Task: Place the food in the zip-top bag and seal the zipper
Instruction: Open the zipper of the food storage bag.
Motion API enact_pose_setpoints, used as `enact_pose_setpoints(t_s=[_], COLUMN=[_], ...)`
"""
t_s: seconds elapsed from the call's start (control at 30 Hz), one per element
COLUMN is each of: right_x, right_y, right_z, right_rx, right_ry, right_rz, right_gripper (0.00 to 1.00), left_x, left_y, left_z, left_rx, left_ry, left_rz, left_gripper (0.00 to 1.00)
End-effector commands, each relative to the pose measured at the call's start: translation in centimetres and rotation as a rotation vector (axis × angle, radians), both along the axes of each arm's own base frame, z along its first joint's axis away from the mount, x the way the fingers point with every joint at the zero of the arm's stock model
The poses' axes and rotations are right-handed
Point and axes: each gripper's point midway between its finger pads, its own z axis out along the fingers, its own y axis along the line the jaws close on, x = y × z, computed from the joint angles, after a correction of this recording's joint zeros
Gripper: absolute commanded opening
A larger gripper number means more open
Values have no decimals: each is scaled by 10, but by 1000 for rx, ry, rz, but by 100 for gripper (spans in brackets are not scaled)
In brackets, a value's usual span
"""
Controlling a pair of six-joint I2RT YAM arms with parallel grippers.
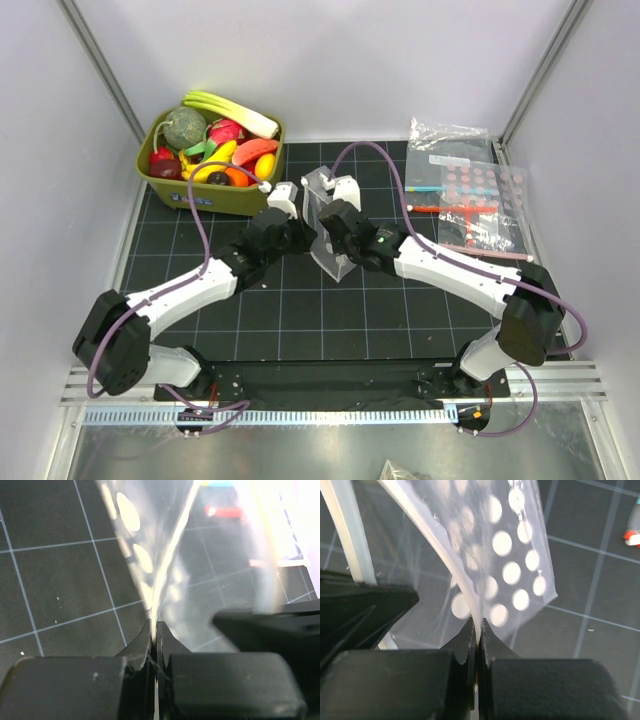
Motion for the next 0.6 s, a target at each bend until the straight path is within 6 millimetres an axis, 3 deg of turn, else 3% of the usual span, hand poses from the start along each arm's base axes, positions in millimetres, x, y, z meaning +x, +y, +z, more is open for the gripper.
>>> enact_pose_setpoints(t_s=[0.0,0.23,0.57], right_x=[13,9,15], right_y=[-26,-48,-61], right_z=[39,63,65], right_rx=[-45,-106,-212], right_ry=[-107,-167,-188], right_rz=[-127,-197,-259], right_gripper=[1,1,6], left_x=[6,9,17], left_y=[-17,-46,-42], left_z=[2,-43,-52], left_rx=[-52,-43,35], left_ry=[18,153,162], left_rz=[-39,-117,-101], left_gripper=[0,0,0])
